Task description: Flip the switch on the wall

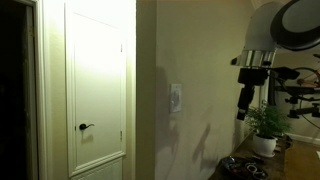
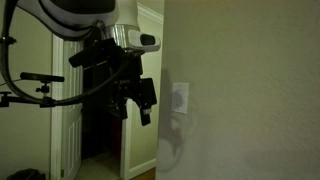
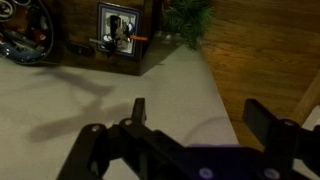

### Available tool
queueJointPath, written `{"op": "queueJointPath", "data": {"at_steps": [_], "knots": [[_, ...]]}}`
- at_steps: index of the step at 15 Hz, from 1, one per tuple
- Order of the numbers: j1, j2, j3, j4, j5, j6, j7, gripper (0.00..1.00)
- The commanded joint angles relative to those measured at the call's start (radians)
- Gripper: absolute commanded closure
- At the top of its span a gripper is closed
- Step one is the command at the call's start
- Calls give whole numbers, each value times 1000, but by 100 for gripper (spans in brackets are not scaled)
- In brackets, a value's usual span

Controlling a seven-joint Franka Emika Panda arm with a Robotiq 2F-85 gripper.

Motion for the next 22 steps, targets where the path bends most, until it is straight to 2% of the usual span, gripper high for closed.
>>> {"op": "queueJointPath", "data": {"at_steps": [1,5,6,13,21,22], "knots": [[8,68,11,73,51,48,69,0],[10,100,30,113,80,88,112,0],[5,82,23,92,65,63,77,0],[6,89,25,97,66,64,78,0],[40,205,37,133,149,241,75,0],[40,224,40,147,152,270,82,20]]}}
